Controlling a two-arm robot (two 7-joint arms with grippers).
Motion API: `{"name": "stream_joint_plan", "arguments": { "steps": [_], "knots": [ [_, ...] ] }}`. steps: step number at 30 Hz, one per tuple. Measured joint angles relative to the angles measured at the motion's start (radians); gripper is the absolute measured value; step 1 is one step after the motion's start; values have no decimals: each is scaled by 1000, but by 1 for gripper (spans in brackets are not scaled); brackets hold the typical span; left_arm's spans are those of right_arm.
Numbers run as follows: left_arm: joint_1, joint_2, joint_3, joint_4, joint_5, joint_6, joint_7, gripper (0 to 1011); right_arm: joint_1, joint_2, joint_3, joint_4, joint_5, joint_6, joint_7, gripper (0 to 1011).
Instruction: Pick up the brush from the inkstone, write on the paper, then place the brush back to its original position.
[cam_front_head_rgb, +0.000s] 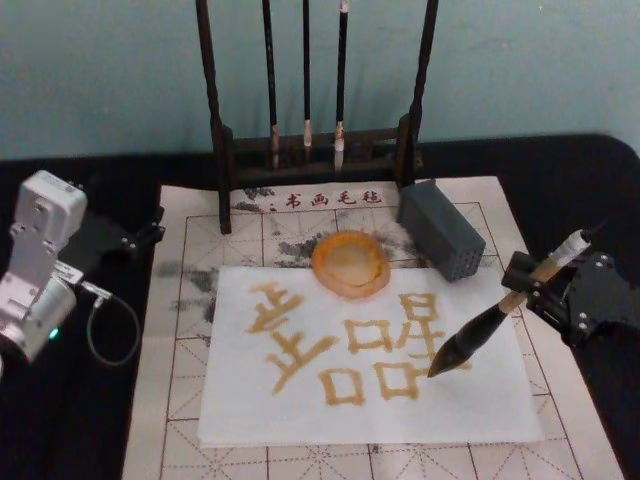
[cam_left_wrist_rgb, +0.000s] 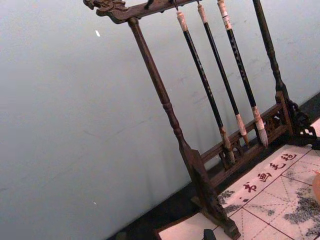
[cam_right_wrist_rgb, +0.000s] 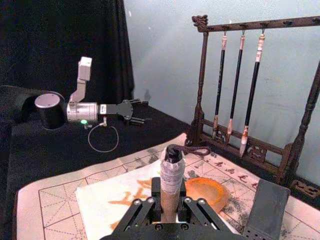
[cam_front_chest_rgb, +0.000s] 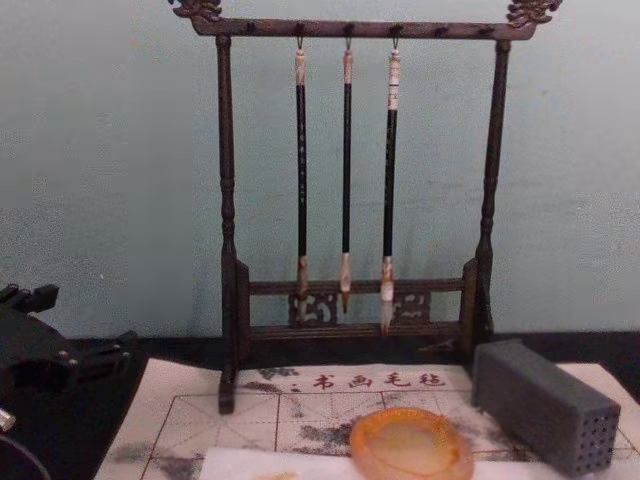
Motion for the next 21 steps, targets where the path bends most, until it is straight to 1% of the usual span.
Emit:
{"name": "stream_joint_plan", "arguments": {
  "steps": [21],
  "knots": [
    [0, 0, 0, 0, 0, 0, 0, 1001, -11, 2, -1, -7, -27, -8, 4, 184]
  ]
}}
